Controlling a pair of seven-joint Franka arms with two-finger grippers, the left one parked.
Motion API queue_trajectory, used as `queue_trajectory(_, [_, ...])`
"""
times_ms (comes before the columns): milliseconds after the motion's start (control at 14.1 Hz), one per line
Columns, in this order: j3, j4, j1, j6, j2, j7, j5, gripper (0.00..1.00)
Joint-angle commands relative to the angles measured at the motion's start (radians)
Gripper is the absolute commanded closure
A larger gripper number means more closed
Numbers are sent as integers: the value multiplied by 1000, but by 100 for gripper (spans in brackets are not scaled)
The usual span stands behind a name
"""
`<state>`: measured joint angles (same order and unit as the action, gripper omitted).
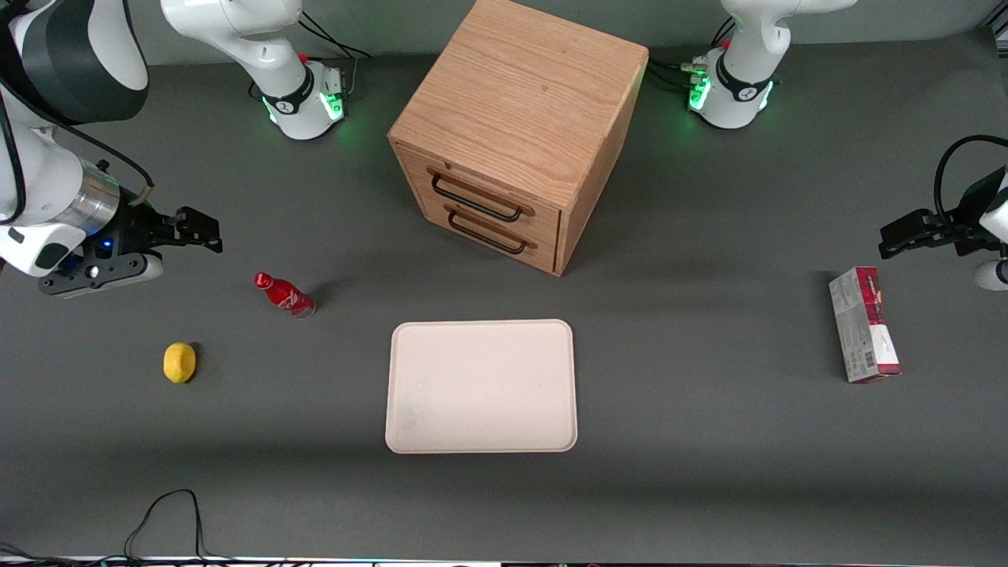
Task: Open upper drawer
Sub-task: 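Move the right gripper from rest toward the wooden cabinet's drawers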
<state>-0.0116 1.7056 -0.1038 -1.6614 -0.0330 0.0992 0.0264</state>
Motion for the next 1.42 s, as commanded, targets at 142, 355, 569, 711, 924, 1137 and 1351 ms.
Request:
queue_trajectory(142, [-5,-69,-4,22,-39,8,-17,0])
queue_trajectory(355, [-4,-95,-7,31,-57,-3,-17,0])
queue_trajectory(569, [-4,-101,-8,31,-61,-1,-17,0])
queue_trajectory(711, [-2,-104,-10,31,-61,-4,-14,0])
queue_trajectory(924, [9,-118,-49,25,-70,-3,-17,0])
queue_trajectory(1137, [9,-126,-109,25,-79,-4,-17,0])
queue_trajectory(1351, [10,-133,-122,25,-96,-7,-7,0])
